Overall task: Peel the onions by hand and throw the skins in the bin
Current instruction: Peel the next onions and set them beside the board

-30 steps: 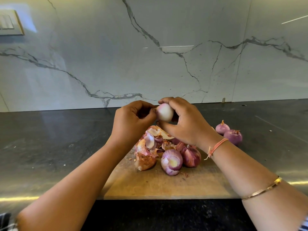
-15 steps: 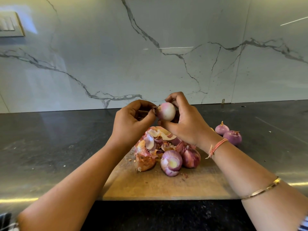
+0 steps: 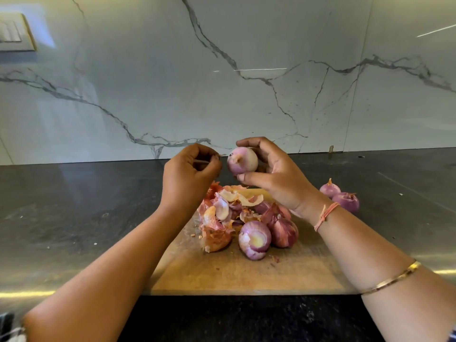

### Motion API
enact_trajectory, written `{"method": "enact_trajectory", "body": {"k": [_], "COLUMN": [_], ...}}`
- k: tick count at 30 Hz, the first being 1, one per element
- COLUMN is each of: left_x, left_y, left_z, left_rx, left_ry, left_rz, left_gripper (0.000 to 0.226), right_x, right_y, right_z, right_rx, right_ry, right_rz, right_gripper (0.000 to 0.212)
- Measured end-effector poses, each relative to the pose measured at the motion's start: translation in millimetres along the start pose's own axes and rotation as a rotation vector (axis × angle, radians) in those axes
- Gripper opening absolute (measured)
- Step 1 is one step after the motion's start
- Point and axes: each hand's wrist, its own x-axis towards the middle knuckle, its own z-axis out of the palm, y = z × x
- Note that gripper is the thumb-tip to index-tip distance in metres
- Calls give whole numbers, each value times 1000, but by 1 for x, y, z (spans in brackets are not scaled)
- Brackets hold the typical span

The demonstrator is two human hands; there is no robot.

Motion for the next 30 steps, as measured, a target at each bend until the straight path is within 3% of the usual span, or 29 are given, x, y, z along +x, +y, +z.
{"method": "enact_trajectory", "body": {"k": [4, 7, 9, 17, 30], "left_x": [-1, -2, -2, -4, -6], "left_y": [0, 2, 3, 6, 8], "left_z": [-1, 0, 0, 1, 4], "left_rx": [23, 42, 51, -162, -202], "left_ry": [2, -12, -15, -133, -122], "left_rz": [-32, 7, 38, 131, 92], "left_gripper": [17, 26, 18, 22, 24], "right_x": [0, 3, 4, 1, -2], "right_y": [-2, -2, -3, -5, -6], "right_z": [-2, -4, -5, -1, 4], "right_rx": [177, 316, 349, 268, 215], "right_ry": [-16, 27, 26, -18, -73], "right_rz": [106, 161, 187, 186, 179], "right_gripper": [41, 38, 38, 19, 29]}}
